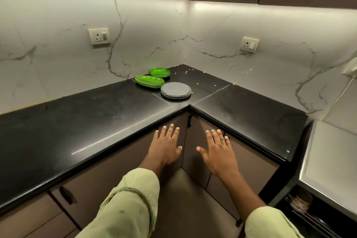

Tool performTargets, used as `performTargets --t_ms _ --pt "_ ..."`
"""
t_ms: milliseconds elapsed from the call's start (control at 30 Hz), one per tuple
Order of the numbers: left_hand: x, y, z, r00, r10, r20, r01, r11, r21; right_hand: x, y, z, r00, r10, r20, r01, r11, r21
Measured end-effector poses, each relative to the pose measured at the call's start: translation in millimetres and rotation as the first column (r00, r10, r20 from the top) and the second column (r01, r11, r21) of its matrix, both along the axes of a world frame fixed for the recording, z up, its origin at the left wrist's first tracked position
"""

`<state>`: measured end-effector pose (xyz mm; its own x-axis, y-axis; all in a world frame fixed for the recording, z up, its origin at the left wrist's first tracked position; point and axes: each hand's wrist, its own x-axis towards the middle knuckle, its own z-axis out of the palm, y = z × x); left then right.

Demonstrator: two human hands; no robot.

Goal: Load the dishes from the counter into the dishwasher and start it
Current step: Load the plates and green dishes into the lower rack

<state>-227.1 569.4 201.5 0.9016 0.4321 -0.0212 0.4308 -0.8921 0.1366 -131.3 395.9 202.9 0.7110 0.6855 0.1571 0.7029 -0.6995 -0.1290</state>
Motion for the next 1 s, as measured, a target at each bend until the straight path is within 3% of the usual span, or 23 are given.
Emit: performTargets --t_ms 467,1000 --pt "80 98 -30 0.998 0.003 -0.068 -0.004 1.0 -0.018 99 98 -33 0.999 -0.004 -0.054 0.002 0.999 -0.044" --pt "193 206 -53 0.946 0.168 -0.278 -0.182 0.983 -0.025 254 233 -53 0.972 0.224 -0.07 -0.229 0.971 -0.067"
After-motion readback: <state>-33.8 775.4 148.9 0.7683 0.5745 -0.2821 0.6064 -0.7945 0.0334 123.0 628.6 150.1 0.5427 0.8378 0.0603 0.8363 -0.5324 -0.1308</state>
